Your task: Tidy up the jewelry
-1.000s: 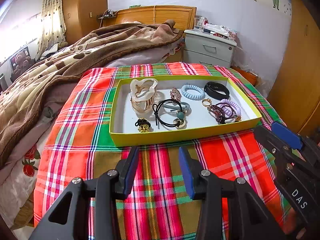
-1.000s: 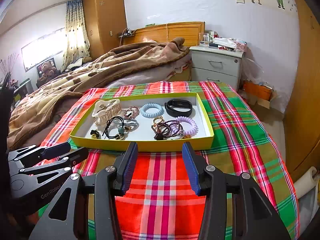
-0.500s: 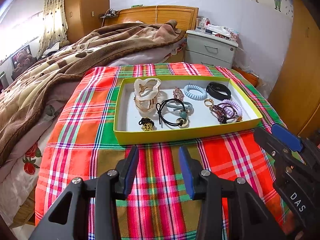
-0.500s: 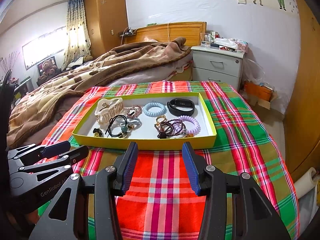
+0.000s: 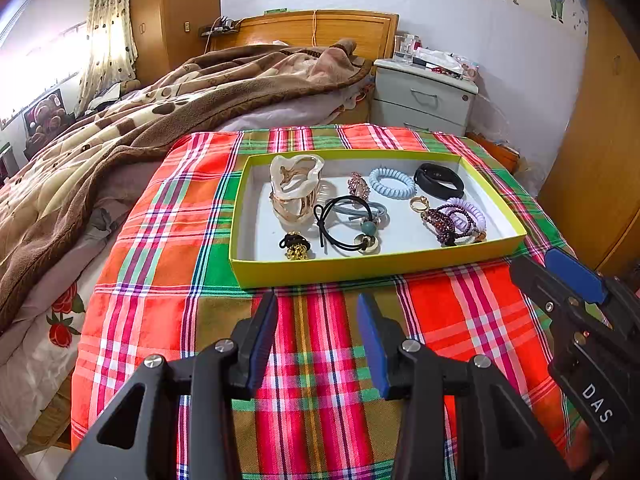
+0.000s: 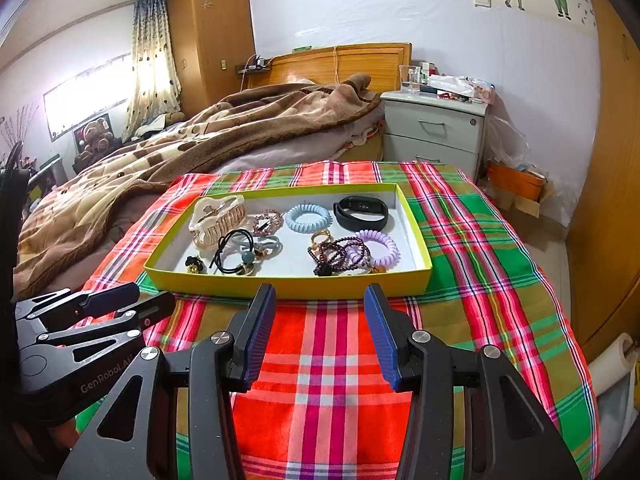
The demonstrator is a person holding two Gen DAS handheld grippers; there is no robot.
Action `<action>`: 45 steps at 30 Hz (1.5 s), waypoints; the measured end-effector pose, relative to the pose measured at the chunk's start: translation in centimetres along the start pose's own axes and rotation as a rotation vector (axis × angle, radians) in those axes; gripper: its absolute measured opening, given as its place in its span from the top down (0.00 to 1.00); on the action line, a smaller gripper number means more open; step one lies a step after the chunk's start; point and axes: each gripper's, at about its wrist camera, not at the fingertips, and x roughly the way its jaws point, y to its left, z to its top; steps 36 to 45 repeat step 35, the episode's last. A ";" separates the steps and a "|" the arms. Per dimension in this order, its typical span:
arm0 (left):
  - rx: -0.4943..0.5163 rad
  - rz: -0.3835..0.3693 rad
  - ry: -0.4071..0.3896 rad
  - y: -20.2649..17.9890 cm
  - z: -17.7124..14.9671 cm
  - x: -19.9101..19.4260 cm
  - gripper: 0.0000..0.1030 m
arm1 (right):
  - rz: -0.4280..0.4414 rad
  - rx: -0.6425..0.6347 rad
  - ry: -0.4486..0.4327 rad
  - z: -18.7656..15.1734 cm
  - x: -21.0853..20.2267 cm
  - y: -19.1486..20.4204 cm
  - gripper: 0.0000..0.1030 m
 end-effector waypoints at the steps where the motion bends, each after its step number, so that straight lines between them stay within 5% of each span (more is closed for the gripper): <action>1: -0.001 0.000 0.000 0.0 0.0 0.0 0.59 | -0.002 -0.002 0.001 0.0 0.1 0.0 0.55; 45: -0.039 0.014 0.002 0.6 0.0 0.0 0.59 | -0.005 0.001 0.000 -0.1 0.0 -0.1 0.55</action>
